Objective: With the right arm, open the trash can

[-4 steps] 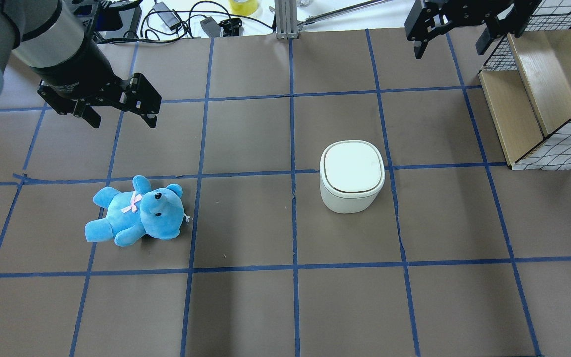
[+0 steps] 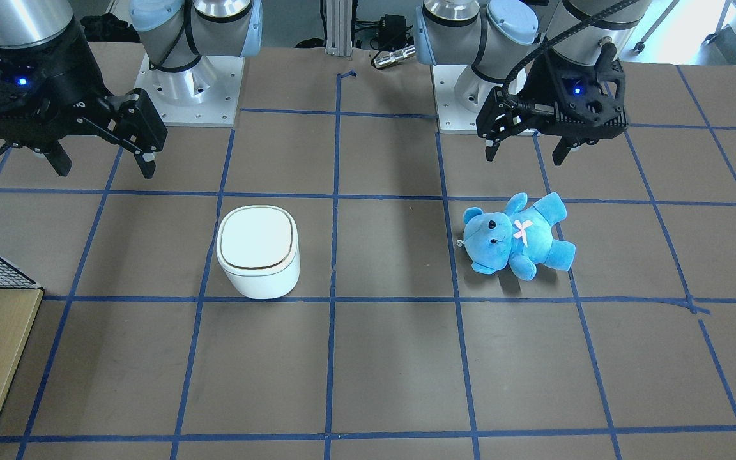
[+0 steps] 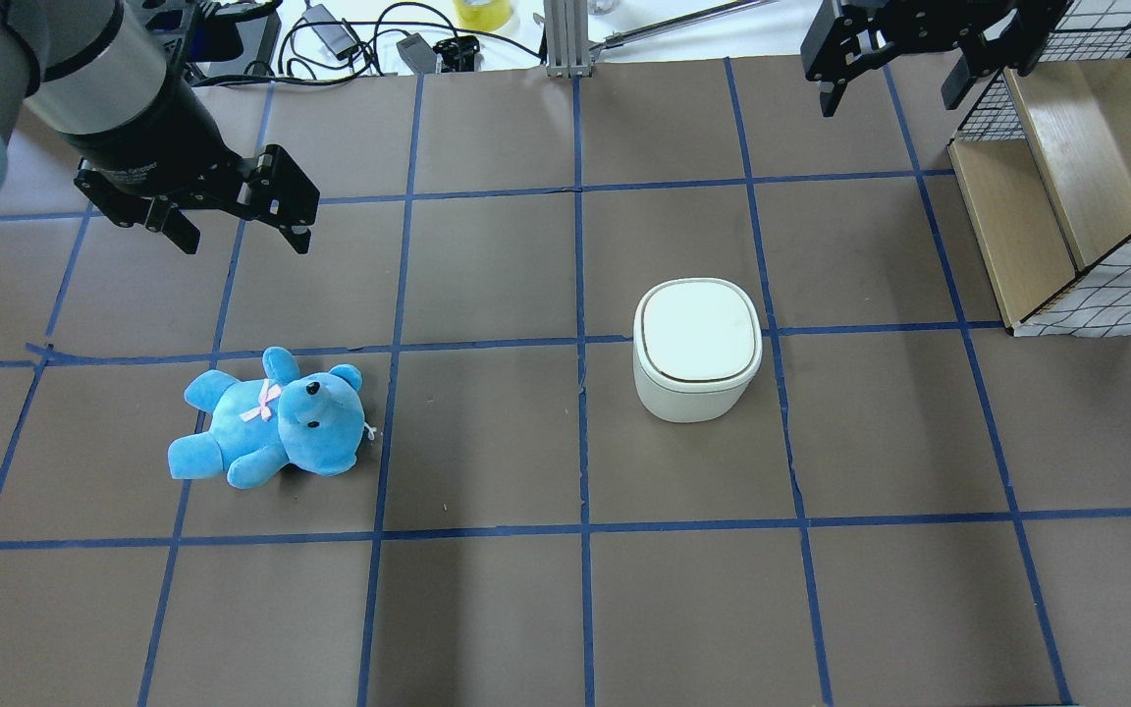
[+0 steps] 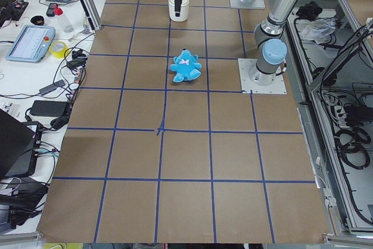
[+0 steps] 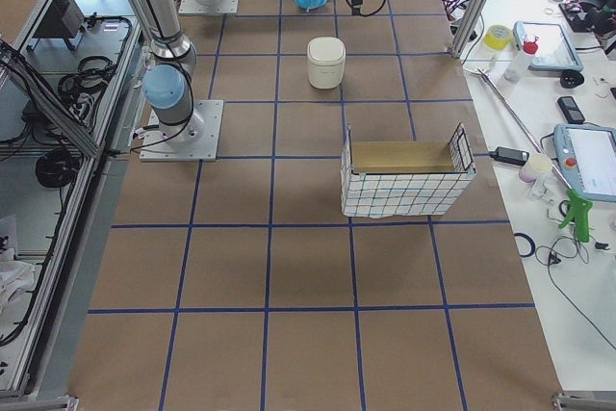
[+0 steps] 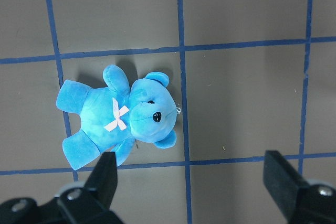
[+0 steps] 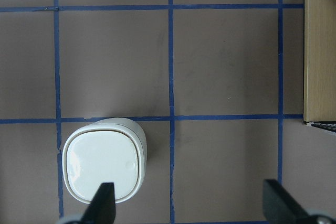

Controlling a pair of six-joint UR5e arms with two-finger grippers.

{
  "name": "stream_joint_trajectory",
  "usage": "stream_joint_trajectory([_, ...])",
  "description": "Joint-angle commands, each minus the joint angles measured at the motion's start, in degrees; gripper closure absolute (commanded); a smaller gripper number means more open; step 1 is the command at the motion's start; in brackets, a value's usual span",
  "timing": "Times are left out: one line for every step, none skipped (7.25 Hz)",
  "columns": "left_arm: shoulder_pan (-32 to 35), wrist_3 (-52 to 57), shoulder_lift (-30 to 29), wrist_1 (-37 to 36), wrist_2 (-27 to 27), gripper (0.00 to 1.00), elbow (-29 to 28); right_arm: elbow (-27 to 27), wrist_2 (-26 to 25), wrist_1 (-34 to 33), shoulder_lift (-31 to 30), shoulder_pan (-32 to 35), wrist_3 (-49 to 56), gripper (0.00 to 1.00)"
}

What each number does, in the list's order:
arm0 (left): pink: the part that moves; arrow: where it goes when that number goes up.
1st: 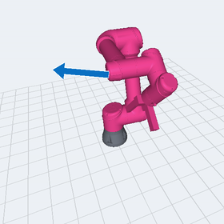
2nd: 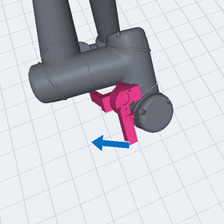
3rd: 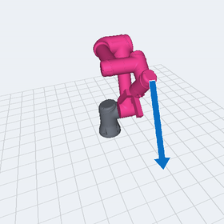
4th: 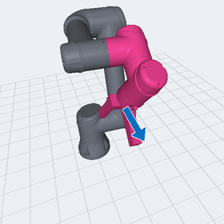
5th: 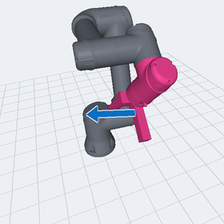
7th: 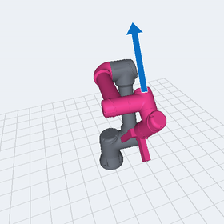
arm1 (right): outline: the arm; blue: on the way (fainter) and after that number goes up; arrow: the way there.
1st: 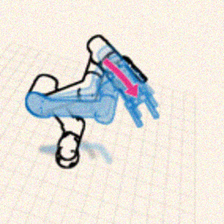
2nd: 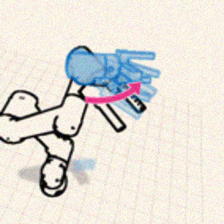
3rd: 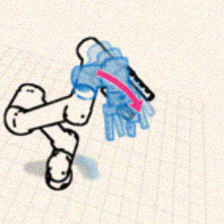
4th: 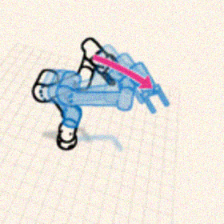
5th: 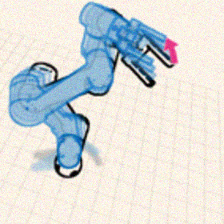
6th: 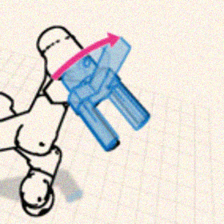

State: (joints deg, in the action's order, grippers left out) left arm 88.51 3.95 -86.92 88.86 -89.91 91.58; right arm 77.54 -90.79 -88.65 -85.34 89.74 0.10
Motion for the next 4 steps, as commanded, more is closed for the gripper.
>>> stream_joint_trajectory([0.0,0.0,0.0,0.0,0.0,0.00,0.0,0.2,-0.1,0.1,0.1,0.0,0.0,0.00])
stream_joint_trajectory([0.0,0.0,0.0,0.0,0.0,0.00,0.0,0.8,-0.1,-0.1,0.0,0.0,0.0,0.00])
stream_joint_trajectory([0.0,0.0,0.0,0.0,0.0,0.00,0.0,0.9,-0.1,-0.1,-0.1,0.0,0.0,0.00])
stream_joint_trajectory([0.0,0.0,0.0,0.0,-0.1,0.00,0.0,1.0,-0.1,-0.1,-0.1,0.0,0.0,0.00])
